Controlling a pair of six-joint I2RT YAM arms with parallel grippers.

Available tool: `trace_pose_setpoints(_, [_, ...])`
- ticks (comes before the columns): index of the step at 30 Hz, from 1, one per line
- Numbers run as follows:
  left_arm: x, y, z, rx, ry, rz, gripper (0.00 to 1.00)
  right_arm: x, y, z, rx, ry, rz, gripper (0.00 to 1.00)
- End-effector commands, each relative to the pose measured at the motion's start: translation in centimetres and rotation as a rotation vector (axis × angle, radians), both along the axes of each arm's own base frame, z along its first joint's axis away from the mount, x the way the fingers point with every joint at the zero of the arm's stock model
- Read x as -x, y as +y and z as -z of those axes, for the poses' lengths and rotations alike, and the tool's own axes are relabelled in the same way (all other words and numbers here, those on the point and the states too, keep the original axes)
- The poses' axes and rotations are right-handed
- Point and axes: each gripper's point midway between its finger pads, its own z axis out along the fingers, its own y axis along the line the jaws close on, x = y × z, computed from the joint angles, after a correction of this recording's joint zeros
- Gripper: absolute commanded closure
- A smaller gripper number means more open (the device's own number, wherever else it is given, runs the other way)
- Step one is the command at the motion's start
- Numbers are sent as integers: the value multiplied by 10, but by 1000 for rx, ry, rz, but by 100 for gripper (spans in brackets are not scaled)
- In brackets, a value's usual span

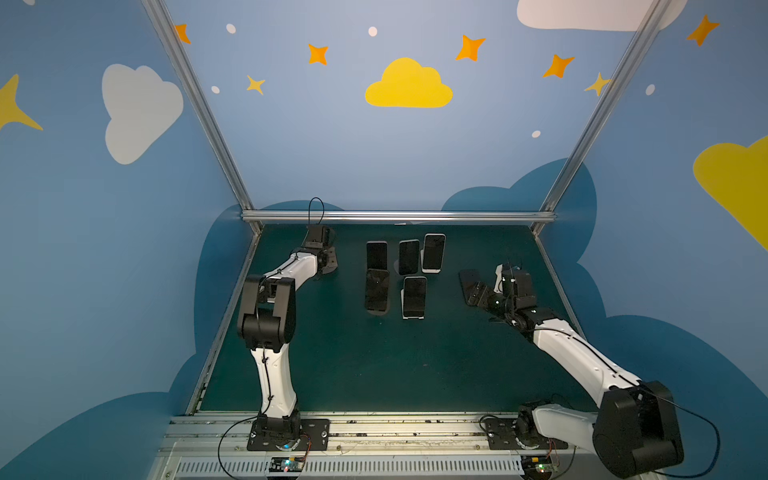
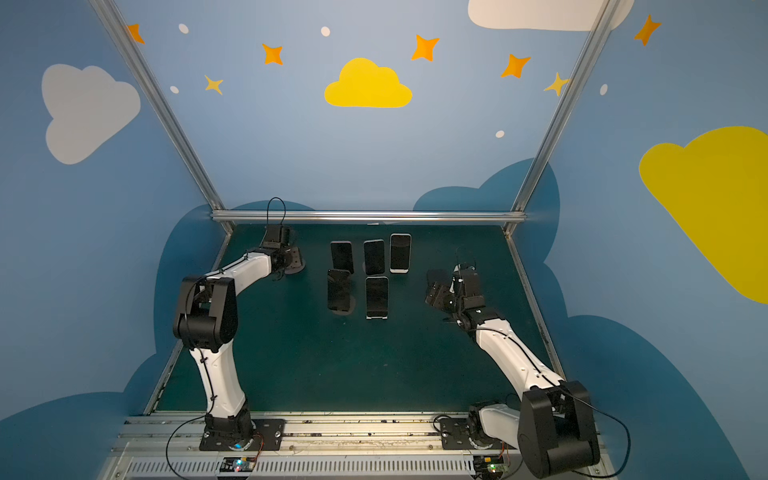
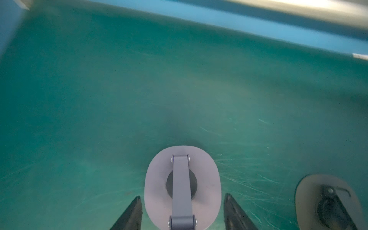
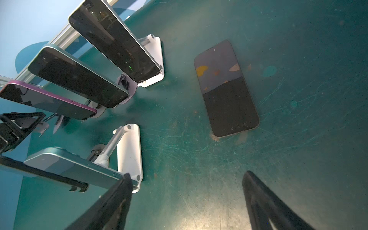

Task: Remove the phone from the phone stand
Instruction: 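Carry the grey stand with the left gripper toward the far table edge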

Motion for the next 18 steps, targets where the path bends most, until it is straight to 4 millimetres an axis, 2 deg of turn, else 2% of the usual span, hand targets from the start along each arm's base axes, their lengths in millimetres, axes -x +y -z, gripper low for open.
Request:
trace_pose_setpoints(1, [-26, -23, -20, 46, -77, 119, 40, -5, -1, -4, 12, -5, 10, 13])
trace_pose_setpoints(3, [-32, -32, -17, 69, -72, 154, 40, -6, -1, -2, 20, -1, 10, 13])
trace_pose_setpoints(5, [-37, -33, -15, 67, -57, 154, 40, -7, 0, 1, 27, 1, 2, 13])
trace_pose_setpoints(12, [-35, -58, -9, 33, -15, 237, 41, -8, 0, 3, 39, 6, 0, 13])
trace_pose_setpoints(18, [-31, -57, 2, 10, 71, 216, 40, -8, 3, 4, 28, 14, -11, 13])
